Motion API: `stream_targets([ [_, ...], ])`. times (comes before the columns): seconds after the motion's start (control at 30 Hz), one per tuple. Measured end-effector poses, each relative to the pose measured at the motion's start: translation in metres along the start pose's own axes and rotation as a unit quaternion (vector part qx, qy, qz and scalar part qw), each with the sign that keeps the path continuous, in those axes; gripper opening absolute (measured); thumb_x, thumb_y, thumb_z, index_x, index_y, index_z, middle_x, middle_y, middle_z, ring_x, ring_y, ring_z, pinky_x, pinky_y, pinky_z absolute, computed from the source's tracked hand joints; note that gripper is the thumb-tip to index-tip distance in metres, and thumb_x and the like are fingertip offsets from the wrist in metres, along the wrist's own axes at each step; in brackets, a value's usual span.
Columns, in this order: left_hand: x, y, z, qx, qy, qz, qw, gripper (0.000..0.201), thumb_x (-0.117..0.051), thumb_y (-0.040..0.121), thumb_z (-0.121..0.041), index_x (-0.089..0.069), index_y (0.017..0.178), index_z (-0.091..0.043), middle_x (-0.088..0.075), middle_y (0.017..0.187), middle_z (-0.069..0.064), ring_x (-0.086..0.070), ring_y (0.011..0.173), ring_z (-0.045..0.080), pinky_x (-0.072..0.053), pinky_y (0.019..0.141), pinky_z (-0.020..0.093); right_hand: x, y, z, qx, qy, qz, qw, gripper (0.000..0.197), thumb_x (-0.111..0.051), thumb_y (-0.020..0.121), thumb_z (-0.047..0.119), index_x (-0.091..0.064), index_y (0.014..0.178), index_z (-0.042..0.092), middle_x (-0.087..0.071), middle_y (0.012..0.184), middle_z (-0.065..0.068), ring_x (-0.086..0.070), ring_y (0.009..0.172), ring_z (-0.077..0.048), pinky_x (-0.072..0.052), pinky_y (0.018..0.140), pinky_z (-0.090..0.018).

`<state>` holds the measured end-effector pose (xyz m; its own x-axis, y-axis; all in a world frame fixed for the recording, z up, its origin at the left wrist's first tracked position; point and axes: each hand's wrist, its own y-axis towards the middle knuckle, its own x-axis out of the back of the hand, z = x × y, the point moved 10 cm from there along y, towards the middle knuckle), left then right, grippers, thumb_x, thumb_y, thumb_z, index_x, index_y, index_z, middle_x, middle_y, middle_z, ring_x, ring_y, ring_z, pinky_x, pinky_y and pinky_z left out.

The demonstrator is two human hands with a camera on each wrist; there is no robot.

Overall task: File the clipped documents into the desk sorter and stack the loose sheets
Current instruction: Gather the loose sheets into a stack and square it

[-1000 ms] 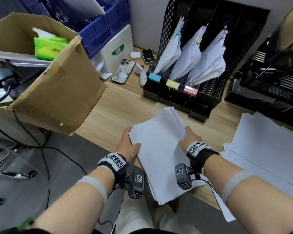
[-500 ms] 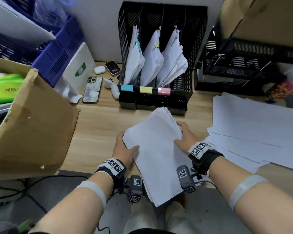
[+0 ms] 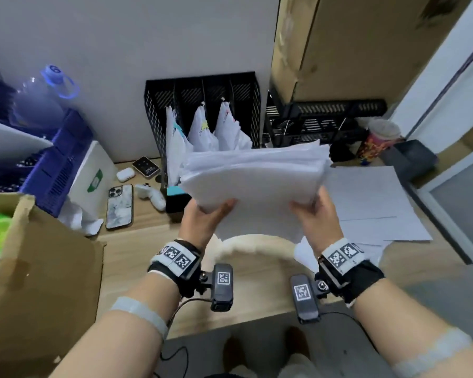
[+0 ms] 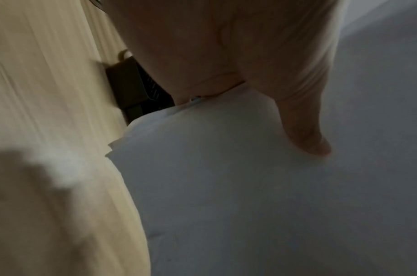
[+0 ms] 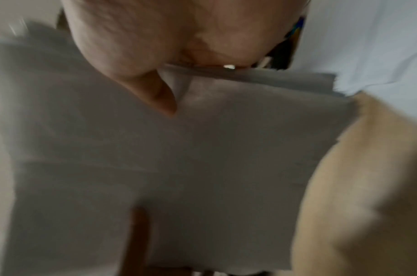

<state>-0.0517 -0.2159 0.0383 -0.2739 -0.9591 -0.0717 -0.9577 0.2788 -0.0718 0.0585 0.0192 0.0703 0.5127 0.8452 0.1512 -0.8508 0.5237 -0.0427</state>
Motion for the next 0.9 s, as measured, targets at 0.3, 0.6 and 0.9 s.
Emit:
stream_targets([
  [0.3,-0.022,-0.014,0.06,0.085,0.058,0.081,0.991,0.042,-0.082,0.073,-0.03,-0.071,0.114,-0.024,-0.074,0.114,0.006,-0.069,0.109,0.028,-0.053,0.098,0.053,0.008,-0.037,-0.076,-0.167,-0.08,-0.038,0.982,0.032,-0.062,0.086,0.016,-0.065,0.118,0.018,-0.067,0.105,-0.001,-0.06,0.099,-0.02,-0.041,0.083,-0.026],
  [0.6,-0.053,0.021,0.01,0.009,0.177,0.084,0.981,0.008,-0.07,0.09,-0.014,-0.071,0.096,-0.009,-0.07,0.09,0.008,-0.061,0.076,0.015,-0.049,0.07,0.023,0.027,-0.02,-0.057,-0.138,-0.148,0.043,0.978,0.01,-0.068,0.084,0.024,-0.069,0.083,0.013,-0.074,0.094,-0.012,-0.07,0.088,-0.025,-0.059,0.082,-0.045],
  [0.9,-0.157,0.055,0.022,0.045,0.253,0.24,0.936,0.019,-0.077,0.084,-0.023,-0.072,0.101,-0.016,-0.076,0.098,0.004,-0.072,0.09,0.022,-0.059,0.086,0.043,0.137,-0.008,-0.053,-0.164,-0.135,-0.104,0.972,0.031,-0.063,0.092,0.025,-0.063,0.073,0.001,-0.065,0.066,-0.016,-0.063,0.062,-0.027,-0.046,0.066,-0.031],
])
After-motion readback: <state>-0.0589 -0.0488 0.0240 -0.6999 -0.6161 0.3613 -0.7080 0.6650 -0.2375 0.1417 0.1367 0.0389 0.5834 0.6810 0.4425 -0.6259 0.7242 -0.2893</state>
